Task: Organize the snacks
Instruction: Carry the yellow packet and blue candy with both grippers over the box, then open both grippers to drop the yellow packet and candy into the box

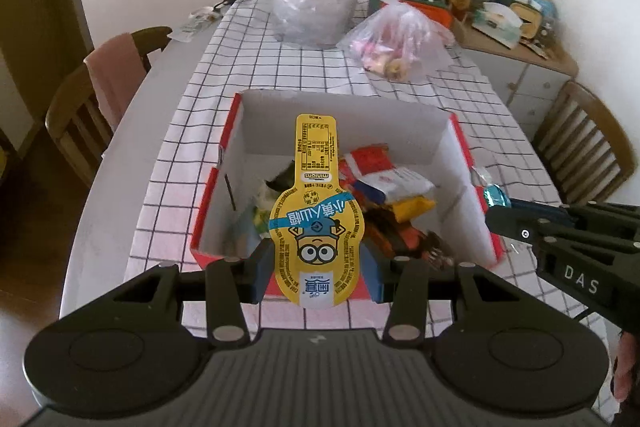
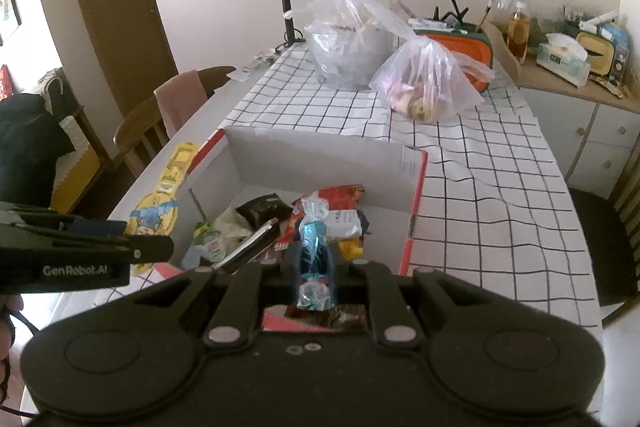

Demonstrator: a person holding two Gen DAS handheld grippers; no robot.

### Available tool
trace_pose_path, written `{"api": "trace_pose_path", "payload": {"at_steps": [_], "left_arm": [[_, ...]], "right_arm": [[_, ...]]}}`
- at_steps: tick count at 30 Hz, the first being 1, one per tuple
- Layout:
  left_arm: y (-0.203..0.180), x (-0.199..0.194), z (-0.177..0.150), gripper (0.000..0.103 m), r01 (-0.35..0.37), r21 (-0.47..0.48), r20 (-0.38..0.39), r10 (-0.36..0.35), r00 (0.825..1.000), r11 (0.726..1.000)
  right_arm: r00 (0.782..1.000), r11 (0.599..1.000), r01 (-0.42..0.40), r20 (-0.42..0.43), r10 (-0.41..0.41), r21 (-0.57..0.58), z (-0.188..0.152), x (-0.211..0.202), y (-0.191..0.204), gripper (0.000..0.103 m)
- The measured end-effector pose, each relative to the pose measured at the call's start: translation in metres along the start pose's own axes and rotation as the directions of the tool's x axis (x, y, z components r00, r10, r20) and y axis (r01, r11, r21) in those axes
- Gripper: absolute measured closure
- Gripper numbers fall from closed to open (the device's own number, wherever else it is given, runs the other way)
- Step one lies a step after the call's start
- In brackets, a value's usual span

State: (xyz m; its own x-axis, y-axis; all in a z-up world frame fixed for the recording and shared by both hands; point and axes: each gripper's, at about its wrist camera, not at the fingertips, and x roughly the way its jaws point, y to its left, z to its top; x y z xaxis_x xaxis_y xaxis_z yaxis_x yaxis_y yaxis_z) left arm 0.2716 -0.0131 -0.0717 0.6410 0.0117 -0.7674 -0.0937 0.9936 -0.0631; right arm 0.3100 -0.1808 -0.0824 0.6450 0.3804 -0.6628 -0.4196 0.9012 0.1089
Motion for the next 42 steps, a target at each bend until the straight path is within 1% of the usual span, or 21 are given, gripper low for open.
{"api": "trace_pose_path", "payload": {"at_steps": [5,12,16,21,24,26,29,33,35,36,38,40,42], "left_arm": [[0.007,0.017,0.019,0.058,-0.038,-0.007,-0.003,0.038,0.999,0.999],[0.02,0.051,0.036,0.058,-0.071,-0.014,-0.061,0.07,0.996,0.997],[0.026,0.068,0.042,0.058,-0.071,-0.035,-0.089,0.068,0.994,0.997],[0.025,0.087,0.045,0.058,-0.075,-0.01,-0.123,0.073,0.99,0.997],[0.026,0.097,0.043,0.058,-0.067,-0.007,-0.157,0.065,0.986,0.998],[0.026,0.102,0.039,0.058,-0.062,0.003,-0.174,0.062,0.983,0.998],[0.027,0.109,0.034,0.058,-0.061,0.007,-0.198,0.061,0.978,0.998],[0.025,0.112,0.028,0.057,-0.056,0.013,-0.211,0.057,0.976,0.998],[0.024,0.111,0.025,0.057,-0.055,0.016,-0.212,0.057,0.976,0.998],[0.024,0.11,0.024,0.057,-0.057,0.015,-0.212,0.059,0.976,0.998],[0.024,0.107,0.023,0.055,-0.053,0.01,-0.207,0.054,0.977,0.999],[0.025,0.102,0.022,0.047,-0.042,0.002,-0.194,0.042,0.98,0.999],[0.024,0.095,0.02,0.045,-0.035,-0.003,-0.177,0.034,0.984,0.999]], "right_arm": [[0.999,1.0,-0.006,-0.031,0.006,0.008,0.01,0.026,-0.004,0.092],[0.996,0.999,-0.032,-0.087,0.03,-0.017,0.017,0.061,0.005,0.092],[0.993,0.998,-0.04,-0.114,0.035,-0.039,0.02,0.078,0.011,0.092],[0.989,0.998,-0.045,-0.142,0.038,-0.046,0.02,0.092,0.011,0.092],[0.987,0.998,-0.047,-0.155,0.04,-0.038,0.017,0.095,0.008,0.087],[0.986,0.998,-0.053,-0.162,0.047,-0.032,0.015,0.095,0.006,0.086],[0.985,0.998,-0.058,-0.167,0.052,-0.031,0.012,0.094,0.006,0.082],[0.984,0.998,-0.056,-0.169,0.05,-0.027,0.008,0.09,0.007,0.08],[0.984,0.998,-0.053,-0.171,0.048,-0.027,0.007,0.089,0.007,0.077],[0.984,0.998,-0.052,-0.17,0.046,-0.026,0.006,0.087,0.008,0.074],[0.985,0.999,-0.048,-0.164,0.043,-0.024,0.004,0.084,0.008,0.071],[0.986,0.999,-0.046,-0.159,0.042,-0.02,0.003,0.079,0.009,0.067],[0.988,0.999,-0.044,-0.151,0.041,-0.014,0.002,0.074,0.01,0.063]]}}
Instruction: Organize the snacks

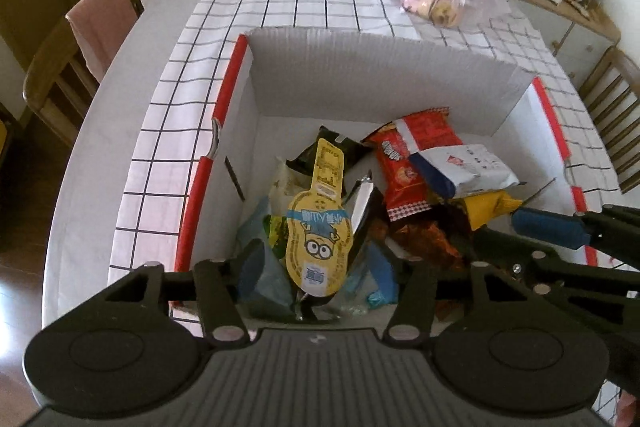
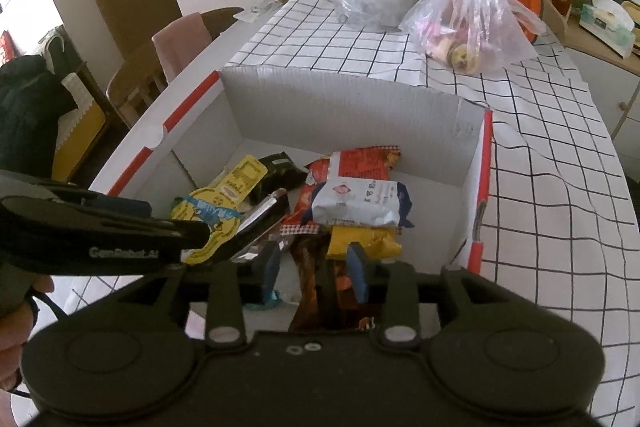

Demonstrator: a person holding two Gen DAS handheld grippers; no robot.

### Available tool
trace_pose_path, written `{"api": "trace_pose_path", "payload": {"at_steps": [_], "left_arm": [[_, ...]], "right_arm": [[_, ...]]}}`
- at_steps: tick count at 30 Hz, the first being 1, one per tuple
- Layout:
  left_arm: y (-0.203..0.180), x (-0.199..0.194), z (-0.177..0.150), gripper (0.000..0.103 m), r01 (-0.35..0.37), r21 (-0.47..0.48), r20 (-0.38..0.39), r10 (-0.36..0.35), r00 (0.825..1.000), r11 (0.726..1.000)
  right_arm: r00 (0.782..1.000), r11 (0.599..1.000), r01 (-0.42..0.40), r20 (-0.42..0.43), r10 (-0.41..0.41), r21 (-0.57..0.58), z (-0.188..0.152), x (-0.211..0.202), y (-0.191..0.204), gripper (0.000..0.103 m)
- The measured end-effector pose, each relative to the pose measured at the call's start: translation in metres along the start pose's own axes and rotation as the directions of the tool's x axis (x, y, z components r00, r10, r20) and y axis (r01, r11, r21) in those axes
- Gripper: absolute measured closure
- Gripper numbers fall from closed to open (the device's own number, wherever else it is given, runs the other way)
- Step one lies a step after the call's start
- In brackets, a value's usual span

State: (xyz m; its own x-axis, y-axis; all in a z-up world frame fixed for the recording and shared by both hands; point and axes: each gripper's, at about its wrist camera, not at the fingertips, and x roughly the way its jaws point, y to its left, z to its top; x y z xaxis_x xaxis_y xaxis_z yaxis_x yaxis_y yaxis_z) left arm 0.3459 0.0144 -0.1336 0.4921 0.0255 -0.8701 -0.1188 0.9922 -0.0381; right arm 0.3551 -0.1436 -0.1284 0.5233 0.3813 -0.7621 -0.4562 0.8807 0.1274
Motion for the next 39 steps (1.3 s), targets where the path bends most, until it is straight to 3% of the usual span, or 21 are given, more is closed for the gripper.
{"api": "trace_pose_path", "payload": {"at_steps": [5,7,13,18,24,27,35,39], "left_arm": [[-0.002,-0.016,-0.008,0.038,0.001,0.006,0.027,-0.002,1.0,1.0],[-0.001,-0.022,-0.012,0.038,-0.009,0.005,0.035,0.009,0.999,1.0],[0.002,-0.047,-0.024,0.038,0.001,-0.002,0.082,-0.001,0.997,1.0],[0.004,-0.072,-0.034,0.038,0.014,-0.005,0.138,-0.014,0.99,1.0],[0.002,-0.099,-0.046,0.037,0.048,0.015,0.189,-0.05,0.981,0.999],[0.004,-0.111,-0.053,0.028,0.068,0.017,0.215,-0.07,0.974,0.998],[0.008,-0.139,-0.071,0.022,0.113,0.023,0.271,-0.114,0.956,0.993],[0.01,-0.148,-0.079,0.014,0.119,0.021,0.289,-0.12,0.95,0.993]], "right_arm": [[0.999,1.0,-0.005,0.036,0.005,0.007,-0.004,-0.018,0.005,0.052],[0.998,1.0,-0.005,0.059,0.005,0.006,-0.006,-0.027,0.007,0.04],[0.992,1.0,-0.014,0.125,0.015,-0.005,-0.01,-0.055,0.016,0.024],[0.986,1.0,-0.022,0.168,0.022,-0.004,-0.015,-0.077,0.022,0.015],[0.976,1.0,-0.025,0.215,0.025,-0.002,-0.024,-0.101,0.028,0.009],[0.973,1.0,-0.026,0.23,0.026,0.001,-0.027,-0.112,0.03,0.005],[0.961,0.999,-0.05,0.274,0.043,0.021,-0.039,-0.135,0.033,0.0],[0.958,0.998,-0.058,0.284,0.046,0.035,-0.045,-0.142,0.032,0.0]]}}
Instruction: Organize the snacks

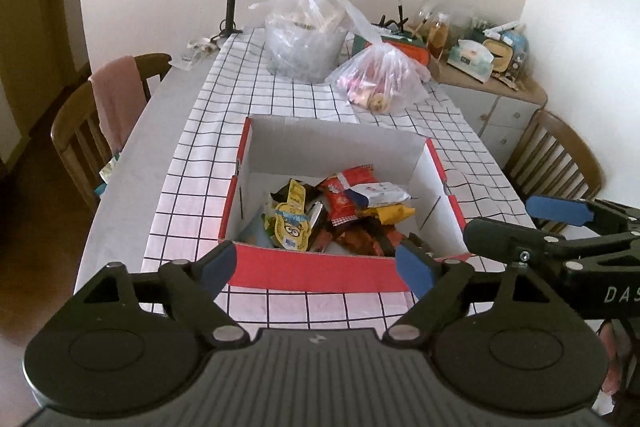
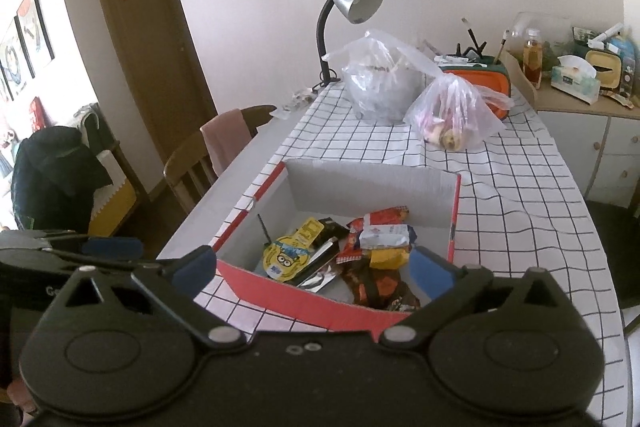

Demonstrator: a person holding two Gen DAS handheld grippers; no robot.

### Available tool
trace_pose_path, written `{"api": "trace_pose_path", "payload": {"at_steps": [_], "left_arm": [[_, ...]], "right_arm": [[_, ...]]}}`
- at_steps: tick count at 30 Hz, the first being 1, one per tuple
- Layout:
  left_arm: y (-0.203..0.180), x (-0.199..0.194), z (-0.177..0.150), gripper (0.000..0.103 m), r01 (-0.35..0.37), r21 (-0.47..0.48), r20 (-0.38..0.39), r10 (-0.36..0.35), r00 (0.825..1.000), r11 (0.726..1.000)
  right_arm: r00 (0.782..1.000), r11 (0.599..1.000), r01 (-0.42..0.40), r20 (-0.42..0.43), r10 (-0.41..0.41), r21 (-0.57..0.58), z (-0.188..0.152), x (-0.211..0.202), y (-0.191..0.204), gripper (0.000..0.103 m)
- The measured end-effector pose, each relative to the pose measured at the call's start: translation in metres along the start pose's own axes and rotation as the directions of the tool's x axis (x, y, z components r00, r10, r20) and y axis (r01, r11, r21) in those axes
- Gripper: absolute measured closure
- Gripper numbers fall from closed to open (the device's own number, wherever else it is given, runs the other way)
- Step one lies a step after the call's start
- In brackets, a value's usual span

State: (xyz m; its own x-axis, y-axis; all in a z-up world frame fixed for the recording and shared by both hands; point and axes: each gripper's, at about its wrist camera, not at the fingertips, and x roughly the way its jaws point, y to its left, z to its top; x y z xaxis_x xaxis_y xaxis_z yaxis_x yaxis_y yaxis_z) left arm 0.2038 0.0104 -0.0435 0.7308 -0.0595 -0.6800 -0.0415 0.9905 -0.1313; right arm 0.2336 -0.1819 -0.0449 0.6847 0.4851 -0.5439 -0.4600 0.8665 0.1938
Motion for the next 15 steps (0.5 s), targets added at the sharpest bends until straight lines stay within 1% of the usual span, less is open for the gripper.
{"api": "trace_pose_path", "payload": {"at_steps": [1,6,15], "left_arm": [[0.0,-0.002,-0.001,0.013,0.0,-0.001,0.002,0.0,1.0,1.0],[0.0,-0.01,-0.01,0.011,0.019,-0.013,0.002,-0.019,1.0,1.0],[-0.008,-0.026,-0.017,0.011,0.005,-0.014,0.0,-0.005,1.0,1.0]], "right_arm": [[1.0,1.0,0.0,0.003,0.0,0.006,-0.001,-0.002,0.0,0.0],[1.0,0.999,-0.011,0.013,0.011,0.042,-0.006,-0.014,-0.005,0.0],[0.999,0.999,0.028,0.027,-0.029,0.042,-0.011,-0.031,-0.007,0.0]]}}
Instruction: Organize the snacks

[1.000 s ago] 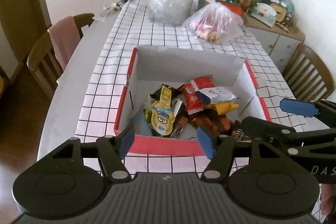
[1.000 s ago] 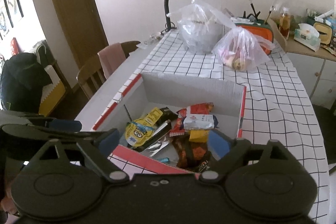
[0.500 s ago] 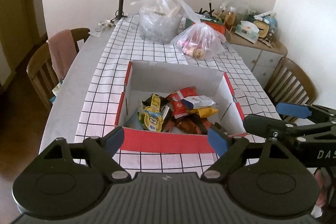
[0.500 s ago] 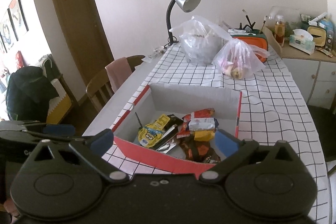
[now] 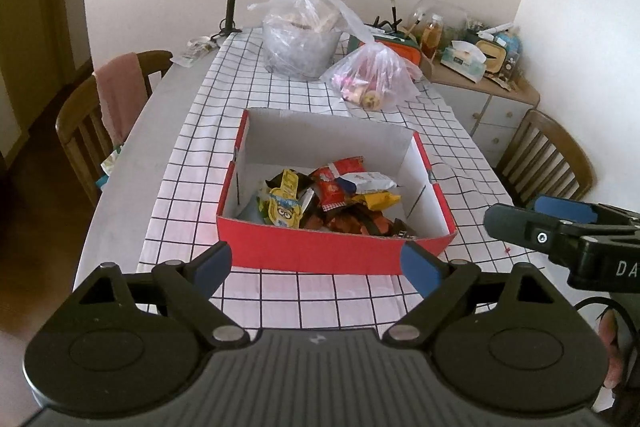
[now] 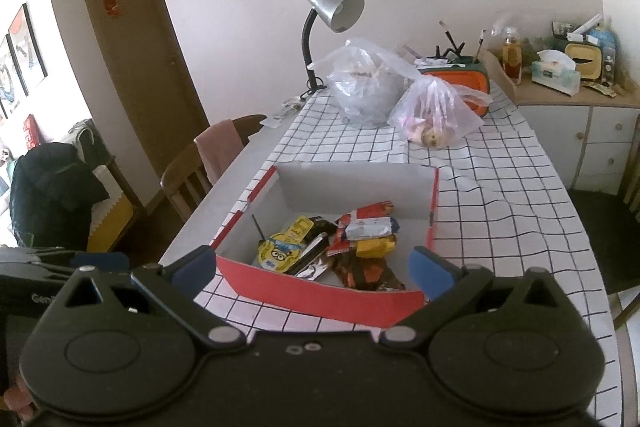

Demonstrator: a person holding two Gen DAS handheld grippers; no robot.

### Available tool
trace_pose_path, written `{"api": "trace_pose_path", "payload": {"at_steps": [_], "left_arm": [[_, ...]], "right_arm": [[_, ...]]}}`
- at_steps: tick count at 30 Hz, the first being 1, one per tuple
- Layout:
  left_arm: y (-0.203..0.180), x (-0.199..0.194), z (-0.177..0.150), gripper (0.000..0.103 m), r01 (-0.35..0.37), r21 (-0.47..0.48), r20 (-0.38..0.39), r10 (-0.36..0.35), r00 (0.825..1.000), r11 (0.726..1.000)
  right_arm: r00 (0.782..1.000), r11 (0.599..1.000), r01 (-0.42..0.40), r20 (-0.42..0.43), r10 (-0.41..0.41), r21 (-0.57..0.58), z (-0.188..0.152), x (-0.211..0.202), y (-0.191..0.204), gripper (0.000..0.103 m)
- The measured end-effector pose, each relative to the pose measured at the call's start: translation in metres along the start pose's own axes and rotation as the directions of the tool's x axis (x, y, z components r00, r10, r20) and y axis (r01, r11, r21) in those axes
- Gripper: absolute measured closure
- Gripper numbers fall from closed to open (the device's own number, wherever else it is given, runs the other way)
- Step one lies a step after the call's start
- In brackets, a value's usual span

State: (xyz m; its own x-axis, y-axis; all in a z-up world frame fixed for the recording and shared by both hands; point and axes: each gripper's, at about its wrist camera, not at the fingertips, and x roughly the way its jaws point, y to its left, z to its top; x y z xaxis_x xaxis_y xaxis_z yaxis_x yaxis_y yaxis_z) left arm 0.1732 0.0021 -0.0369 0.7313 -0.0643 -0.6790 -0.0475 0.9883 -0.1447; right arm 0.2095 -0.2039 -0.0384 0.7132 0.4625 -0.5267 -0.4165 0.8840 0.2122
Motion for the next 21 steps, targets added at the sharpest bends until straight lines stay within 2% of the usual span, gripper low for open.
{"api": "trace_pose_path", "payload": {"at_steps": [21], "left_arm": [[-0.003,-0.019,0.002,0.011,-0.016,-0.014,0.033,0.016,0.999,1.0]], "right_arm": [[1.0,1.0,-0.006,0.001,0.006,-0.006,0.001,-0.004,0.006,0.0]]}}
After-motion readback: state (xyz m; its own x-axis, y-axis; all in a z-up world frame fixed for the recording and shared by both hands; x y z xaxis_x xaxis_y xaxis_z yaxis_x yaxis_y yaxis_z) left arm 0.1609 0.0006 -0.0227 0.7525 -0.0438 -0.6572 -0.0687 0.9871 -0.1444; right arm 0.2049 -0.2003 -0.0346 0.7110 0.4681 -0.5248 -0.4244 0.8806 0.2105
